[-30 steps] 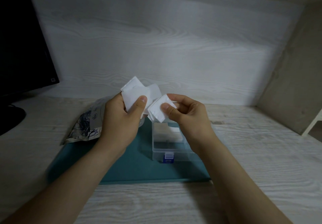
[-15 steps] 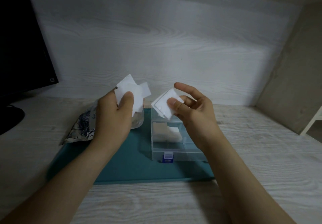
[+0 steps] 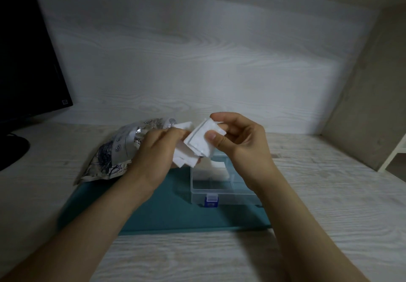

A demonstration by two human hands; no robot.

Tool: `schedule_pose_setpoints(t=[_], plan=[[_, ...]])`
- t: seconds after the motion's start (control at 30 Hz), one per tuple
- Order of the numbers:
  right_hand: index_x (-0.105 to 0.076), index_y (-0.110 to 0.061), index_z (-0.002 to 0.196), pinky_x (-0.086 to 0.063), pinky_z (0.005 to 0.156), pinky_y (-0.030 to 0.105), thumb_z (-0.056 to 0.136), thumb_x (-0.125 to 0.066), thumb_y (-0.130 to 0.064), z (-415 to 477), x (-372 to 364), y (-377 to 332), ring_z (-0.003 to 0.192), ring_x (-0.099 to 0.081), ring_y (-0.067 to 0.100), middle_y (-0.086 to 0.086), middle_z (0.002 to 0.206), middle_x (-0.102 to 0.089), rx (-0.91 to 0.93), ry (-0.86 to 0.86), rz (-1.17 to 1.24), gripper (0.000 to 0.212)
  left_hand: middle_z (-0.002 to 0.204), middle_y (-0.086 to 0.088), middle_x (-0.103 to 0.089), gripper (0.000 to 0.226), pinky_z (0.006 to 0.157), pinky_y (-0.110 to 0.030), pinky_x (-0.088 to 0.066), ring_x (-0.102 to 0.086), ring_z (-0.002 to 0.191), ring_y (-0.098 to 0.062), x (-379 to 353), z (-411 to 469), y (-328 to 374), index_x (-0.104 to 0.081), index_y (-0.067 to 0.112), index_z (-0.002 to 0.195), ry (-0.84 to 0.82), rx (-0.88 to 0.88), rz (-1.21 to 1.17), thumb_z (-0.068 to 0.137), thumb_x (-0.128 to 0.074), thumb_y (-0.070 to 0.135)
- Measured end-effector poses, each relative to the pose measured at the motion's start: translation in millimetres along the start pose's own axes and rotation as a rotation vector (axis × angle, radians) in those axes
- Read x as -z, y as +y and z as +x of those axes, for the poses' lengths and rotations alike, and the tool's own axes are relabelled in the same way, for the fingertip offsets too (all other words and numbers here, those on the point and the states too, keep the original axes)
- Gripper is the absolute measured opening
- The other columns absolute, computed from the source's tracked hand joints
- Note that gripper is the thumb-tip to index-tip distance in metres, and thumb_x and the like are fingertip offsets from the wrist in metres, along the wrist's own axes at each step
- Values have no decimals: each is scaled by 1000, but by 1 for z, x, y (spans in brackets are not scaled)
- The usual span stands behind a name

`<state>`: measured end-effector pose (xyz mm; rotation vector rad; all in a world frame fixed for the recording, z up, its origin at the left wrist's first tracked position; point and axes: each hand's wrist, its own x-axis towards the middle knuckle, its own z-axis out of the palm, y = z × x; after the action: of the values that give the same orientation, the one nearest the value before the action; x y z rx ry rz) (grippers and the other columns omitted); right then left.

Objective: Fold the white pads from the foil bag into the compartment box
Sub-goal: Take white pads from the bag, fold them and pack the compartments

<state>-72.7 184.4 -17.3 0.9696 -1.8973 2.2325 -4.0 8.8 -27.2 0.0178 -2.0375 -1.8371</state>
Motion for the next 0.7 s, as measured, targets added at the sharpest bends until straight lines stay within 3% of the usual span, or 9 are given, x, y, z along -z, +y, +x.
schedule_pose_setpoints(t=[0.13,0.33,0.43,0.53,0.6,0.7], plan=[[-76,-12,107,-63,86,46,85,-82,1,2,-1,4,95,-77,29,10,95,-80,24,15,-92,26,92,-18,-80,38,98,-59,-56,-73,100,-47,-1,-1,1,-82,10,97,-23,-13,-31,108,-57,37],[-76,-11,107,-62,87,56,80,-87,-1,2,0,5,93,-75,37,11,95,-80,30,56,-129,31,94,-19,-80,37,100,-61,-56,-77,97,-39,-4,-3,2,-81,7,101,-44,12,-63,107,-57,35],[-76,-8,108,-62,85,58,78,-89,-2,0,-1,4,91,-75,39,10,96,-80,33,46,-118,32,90,-11,-81,31,96,-44,-59,-76,96,-32,-3,-5,2,-83,17,97,-73,-98,46,103,-63,39],[-77,-11,108,-64,85,47,85,-84,-1,0,-1,3,91,-77,30,9,95,-81,26,67,-108,26,95,6,-81,21,90,-26,-54,-74,98,-14,-1,-4,0,-84,22,98,-16,-168,140,103,-67,33],[-78,-11,107,-62,85,36,90,-78,-1,0,0,3,92,-78,24,7,93,-81,34,128,-89,19,95,4,-81,21,88,-29,-55,-73,93,-12,0,-2,-3,-83,20,96,54,-179,150,103,-67,31],[-78,-11,106,-63,89,39,91,-80,-4,3,3,4,96,-78,24,8,95,-81,76,246,-63,17,92,-12,-78,26,89,-53,-59,-72,94,-35,1,1,-7,-80,13,93,111,-198,132,105,-65,30]])
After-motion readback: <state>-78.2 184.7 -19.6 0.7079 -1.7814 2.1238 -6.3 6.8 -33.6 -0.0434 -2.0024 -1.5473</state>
